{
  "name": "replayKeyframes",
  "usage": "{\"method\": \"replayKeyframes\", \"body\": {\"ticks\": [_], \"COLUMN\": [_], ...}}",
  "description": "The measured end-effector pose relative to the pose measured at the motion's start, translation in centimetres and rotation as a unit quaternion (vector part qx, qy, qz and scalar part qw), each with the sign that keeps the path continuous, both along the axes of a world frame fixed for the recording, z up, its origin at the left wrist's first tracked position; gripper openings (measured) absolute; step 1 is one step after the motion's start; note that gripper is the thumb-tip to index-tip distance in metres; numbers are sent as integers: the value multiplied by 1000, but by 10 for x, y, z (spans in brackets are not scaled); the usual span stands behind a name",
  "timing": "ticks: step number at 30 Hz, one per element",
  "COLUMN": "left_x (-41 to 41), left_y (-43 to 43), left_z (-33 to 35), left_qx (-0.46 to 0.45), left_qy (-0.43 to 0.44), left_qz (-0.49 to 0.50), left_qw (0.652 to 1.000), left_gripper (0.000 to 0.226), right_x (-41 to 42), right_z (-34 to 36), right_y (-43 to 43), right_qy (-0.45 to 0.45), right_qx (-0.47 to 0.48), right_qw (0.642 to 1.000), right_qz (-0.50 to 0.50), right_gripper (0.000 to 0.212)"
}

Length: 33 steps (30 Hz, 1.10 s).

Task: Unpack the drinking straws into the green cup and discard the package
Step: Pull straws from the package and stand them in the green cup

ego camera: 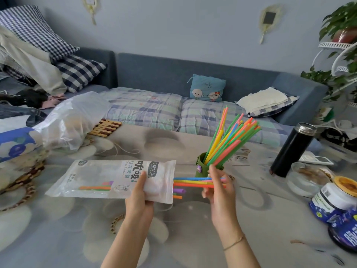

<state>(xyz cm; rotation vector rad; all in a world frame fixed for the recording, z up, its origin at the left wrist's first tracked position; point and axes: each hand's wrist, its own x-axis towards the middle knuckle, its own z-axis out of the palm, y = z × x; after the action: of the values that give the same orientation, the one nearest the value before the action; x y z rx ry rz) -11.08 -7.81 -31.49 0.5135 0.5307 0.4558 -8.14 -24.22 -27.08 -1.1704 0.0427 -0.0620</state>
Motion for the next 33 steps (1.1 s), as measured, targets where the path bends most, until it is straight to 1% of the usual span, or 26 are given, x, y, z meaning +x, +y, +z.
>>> {"method": "replayKeyframes", "body": {"ticks": [2, 4, 5, 7, 10, 12, 13, 15, 17, 18, 19, 21, 22, 23, 25, 26, 27, 29, 30, 32, 33], "left_x": [0, 1, 1, 2, 3, 2, 4, 5, 6, 3, 1, -1, 0, 0, -1, -1, -1, -1, 0, 1, 1], "left_y": [-4, -4, -5, -2, 3, 4, 5, 4, 1, -3, -6, -14, -15, -15, -12, -9, -5, 3, 6, 9, 9], "left_z": [3, 1, 1, -4, -6, -4, -9, -15, -17, -9, -4, 3, 1, 2, -1, -2, -4, -5, -6, -7, -7], "left_qx": [-1, -3, 5, 16, 15, 11, 7, 0, -6, 5, 10, -2, -7, -4, 4, 6, 8, -1, -6, -9, -8], "left_qy": [10, 19, 14, 0, -14, -15, -12, -13, -6, 4, 11, 12, 16, 12, -2, -2, 0, 3, 0, -1, 1], "left_qz": [-4, 3, -6, -14, -6, -8, -6, -23, -29, -36, -38, -36, -36, -46, -47, -33, -22, -7, -5, 3, 6], "left_qw": [1000, 1000, 1000, 1000, 1000, 1000, 1000, 1000, 1000, 999, 999, 999, 999, 999, 999, 999, 1000, 1000, 1000, 1000, 1000], "left_gripper": [51, 53, 59, 77, 90, 99, 105, 113, 108, 97, 80, 43, 37, 42, 74, 82, 78, 61, 57, 56, 57], "right_x": [-6, -10, -11, -9, -1, 5, 6, 5, 1, -1, -4, -8, -8, -6, 0, 5, 10, 23, 31, 45, 52], "right_z": [-4, -7, -6, -1, 9, 10, 9, 5, 1, -1, -2, -3, -2, 0, 8, 13, 21, 38, 47, 60, 64], "right_y": [10, 17, 18, 15, -2, -12, -14, -13, -5, 0, 5, 11, 10, 9, 0, -6, -13, -27, -34, -47, -51], "right_qy": [5, -12, -16, -13, 3, 7, 5, -6, -16, -19, -20, -22, -22, -23, -37, -49, -63, -96, -114, -155, -175], "right_qx": [15, -30, -54, -67, 5, 25, 18, -16, -80, -115, -138, -142, -133, -124, -107, -103, -100, -101, -111, -164, -211], "right_qw": [997, 994, 993, 996, 999, 995, 995, 997, 997, 993, 989, 986, 988, 990, 994, 993, 991, 984, 979, 963, 950], "right_qz": [76, 106, 102, 59, -47, -97, -102, -74, -10, 24, 53, 78, 73, 57, 2, -29, -58, -111, -130, -149, -150], "right_gripper": [10, 11, 14, 26, 34, 36, 37, 35, 30, 27, 25, 25, 26, 27, 31, 33, 36, 38, 38, 38, 38]}}
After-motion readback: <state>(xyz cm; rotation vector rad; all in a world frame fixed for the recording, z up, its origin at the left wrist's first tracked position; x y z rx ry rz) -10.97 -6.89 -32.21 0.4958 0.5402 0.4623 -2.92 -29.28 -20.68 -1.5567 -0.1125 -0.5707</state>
